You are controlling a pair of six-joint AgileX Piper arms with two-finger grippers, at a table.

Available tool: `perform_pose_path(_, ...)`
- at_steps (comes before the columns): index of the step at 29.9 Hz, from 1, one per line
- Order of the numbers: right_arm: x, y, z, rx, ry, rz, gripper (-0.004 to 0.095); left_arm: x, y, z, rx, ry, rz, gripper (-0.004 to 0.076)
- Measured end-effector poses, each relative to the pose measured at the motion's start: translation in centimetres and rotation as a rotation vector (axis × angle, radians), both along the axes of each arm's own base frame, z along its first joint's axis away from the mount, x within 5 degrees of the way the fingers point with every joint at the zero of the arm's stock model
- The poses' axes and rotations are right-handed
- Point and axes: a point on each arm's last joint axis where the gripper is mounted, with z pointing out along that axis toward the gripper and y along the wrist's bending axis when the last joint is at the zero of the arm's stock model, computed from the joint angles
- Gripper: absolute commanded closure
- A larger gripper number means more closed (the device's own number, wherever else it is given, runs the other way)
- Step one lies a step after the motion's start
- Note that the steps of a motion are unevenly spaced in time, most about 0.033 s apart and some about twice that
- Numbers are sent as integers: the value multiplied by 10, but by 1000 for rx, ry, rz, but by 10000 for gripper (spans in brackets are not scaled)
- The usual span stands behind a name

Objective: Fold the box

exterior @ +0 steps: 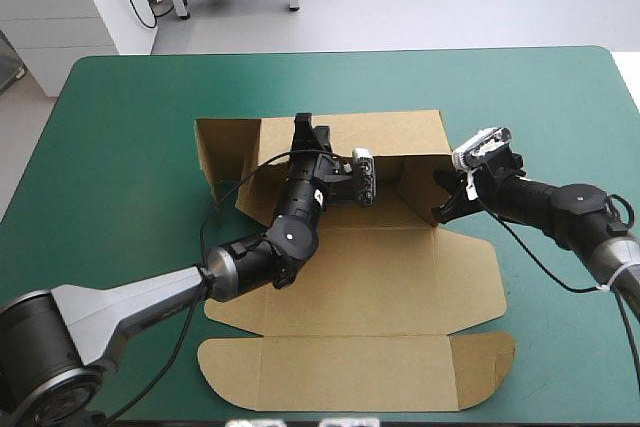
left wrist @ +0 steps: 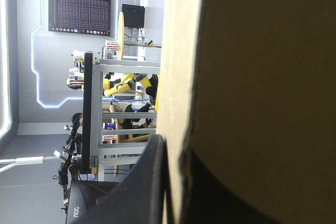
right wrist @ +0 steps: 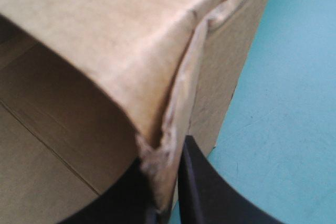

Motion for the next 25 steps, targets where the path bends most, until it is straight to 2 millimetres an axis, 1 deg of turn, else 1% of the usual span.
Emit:
perform_pose_path(5, 0, 1, 0, -8, 0, -15, 925, 0, 0, 0, -15, 5, 3, 731)
perform_pose_path(14, 2, 27, 2, -67, -57, -123, 925, 1, 2, 1, -32, -2, 35, 731)
perform_pose_path(20, 2, 32, 3, -74, -70, -140, 925, 1, 3, 1, -32, -2, 43, 725)
perform_pose_path(22, 2, 32, 3, -71, -69, -143, 925, 1, 4, 1, -32, -2, 44, 698)
perform_pose_path(25, 2, 33, 2, -60, -62, -152, 925, 1, 3, 0, -36, 4, 44, 601)
